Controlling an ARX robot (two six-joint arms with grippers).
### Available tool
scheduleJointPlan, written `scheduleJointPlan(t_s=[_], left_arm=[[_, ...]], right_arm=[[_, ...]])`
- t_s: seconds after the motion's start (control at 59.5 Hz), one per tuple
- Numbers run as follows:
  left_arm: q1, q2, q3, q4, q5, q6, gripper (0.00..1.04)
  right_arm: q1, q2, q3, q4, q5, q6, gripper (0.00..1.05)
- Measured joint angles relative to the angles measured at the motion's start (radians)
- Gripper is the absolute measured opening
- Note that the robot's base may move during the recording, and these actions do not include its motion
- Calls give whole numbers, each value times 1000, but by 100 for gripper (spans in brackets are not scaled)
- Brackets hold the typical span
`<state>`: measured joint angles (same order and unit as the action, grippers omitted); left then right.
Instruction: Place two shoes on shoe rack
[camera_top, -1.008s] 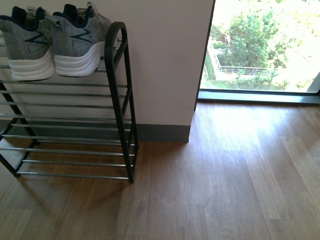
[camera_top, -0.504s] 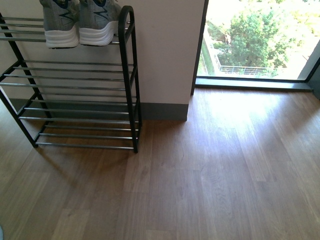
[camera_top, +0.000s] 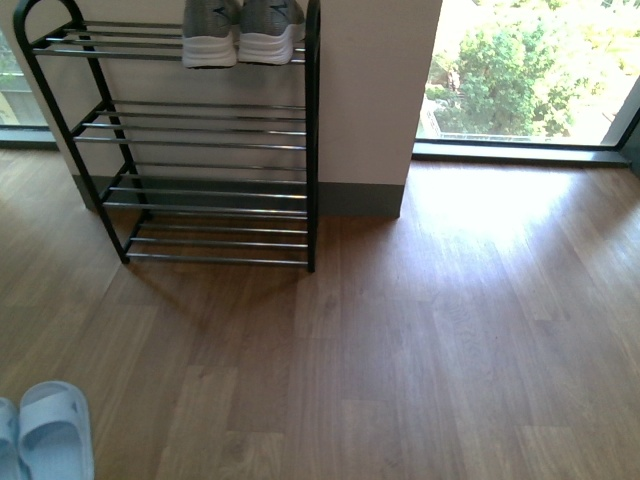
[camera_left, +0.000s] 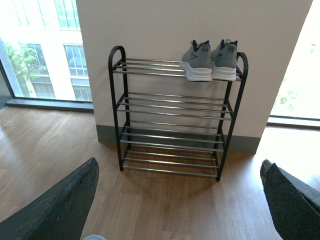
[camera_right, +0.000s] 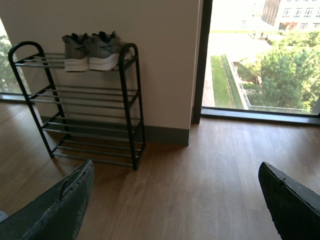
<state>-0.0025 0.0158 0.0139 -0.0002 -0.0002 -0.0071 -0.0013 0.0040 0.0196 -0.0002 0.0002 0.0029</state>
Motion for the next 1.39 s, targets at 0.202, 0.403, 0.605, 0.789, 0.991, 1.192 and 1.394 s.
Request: scheduleJointPlan(t_s=[0.202, 0.403, 0.605, 0.789, 0.991, 1.192, 1.394], left_arm=[[0, 0, 0, 0, 0, 0, 95], [0, 0, 0, 0, 0, 0, 95], [0, 0, 0, 0, 1, 0, 95], [0, 0, 0, 0, 0, 0, 95], [0, 0, 0, 0, -6, 0, 95], [0, 0, 0, 0, -3, 0, 95], [0, 0, 0, 0, 0, 0, 95]], right_arm=[[0, 0, 0, 0, 0, 0, 96], [0, 0, 0, -1, 0, 0, 96], [0, 0, 0, -1, 1, 0, 96], [0, 0, 0, 0, 0, 0, 96], [0, 0, 0, 0, -8, 0, 96], [0, -1, 0, 0, -4, 0, 96], [0, -1, 0, 0, -1, 0, 96]])
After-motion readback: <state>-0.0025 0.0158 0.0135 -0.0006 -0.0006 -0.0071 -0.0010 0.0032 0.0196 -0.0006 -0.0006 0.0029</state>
